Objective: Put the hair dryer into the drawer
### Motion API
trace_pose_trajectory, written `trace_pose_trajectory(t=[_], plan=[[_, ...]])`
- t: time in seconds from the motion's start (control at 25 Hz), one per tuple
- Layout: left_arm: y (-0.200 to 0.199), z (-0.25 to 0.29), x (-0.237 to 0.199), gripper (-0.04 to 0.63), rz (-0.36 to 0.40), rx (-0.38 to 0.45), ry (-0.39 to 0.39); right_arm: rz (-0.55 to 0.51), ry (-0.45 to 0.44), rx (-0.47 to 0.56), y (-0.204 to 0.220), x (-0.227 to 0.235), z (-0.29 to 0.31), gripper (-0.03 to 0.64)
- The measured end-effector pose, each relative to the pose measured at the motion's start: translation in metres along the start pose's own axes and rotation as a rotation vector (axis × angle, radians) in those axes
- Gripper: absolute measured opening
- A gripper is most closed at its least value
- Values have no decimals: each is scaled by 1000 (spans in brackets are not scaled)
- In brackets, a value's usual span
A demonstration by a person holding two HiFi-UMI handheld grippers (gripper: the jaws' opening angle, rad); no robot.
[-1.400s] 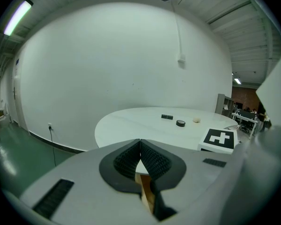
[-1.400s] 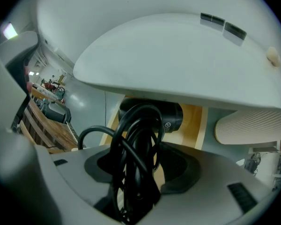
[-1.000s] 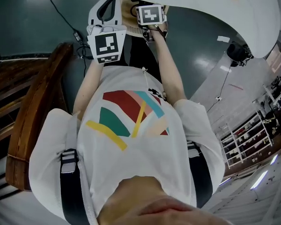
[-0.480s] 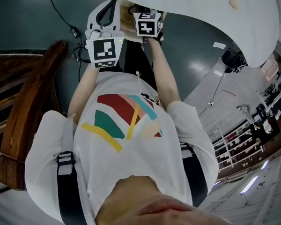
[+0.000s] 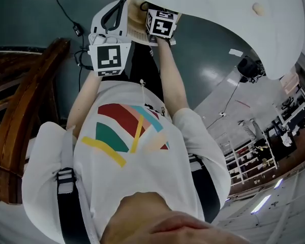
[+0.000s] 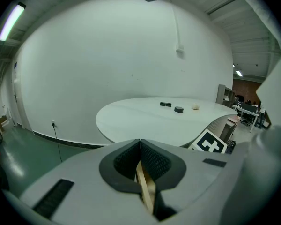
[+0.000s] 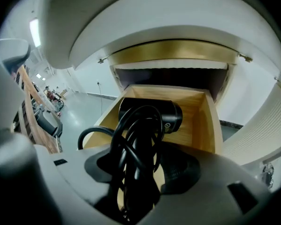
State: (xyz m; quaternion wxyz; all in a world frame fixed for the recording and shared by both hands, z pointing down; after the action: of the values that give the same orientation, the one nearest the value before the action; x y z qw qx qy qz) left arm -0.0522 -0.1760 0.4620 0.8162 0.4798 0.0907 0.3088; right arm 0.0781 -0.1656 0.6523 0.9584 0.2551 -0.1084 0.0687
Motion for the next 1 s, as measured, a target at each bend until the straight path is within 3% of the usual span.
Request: trace_pose_trajectory(t=[0.28,1.0], plan=[[13,-10,7,16,19,-9,6,55,30,83,-5,5,11,238],[26,-15,29,16,13,11,-5,77,33,119,7,12,41,238]])
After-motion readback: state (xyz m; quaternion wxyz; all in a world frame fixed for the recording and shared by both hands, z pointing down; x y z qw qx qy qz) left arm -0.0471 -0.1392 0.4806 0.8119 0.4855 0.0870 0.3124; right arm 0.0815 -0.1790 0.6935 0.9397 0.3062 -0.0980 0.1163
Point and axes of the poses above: the fingertips, and each gripper's own axes: z forward along the fingers, x to its right, y out of its underside, the point moved 3 cm from there along -z, backward along the fingers, and after that the axes turned 9 degrees about z, right-handed, at the moved point
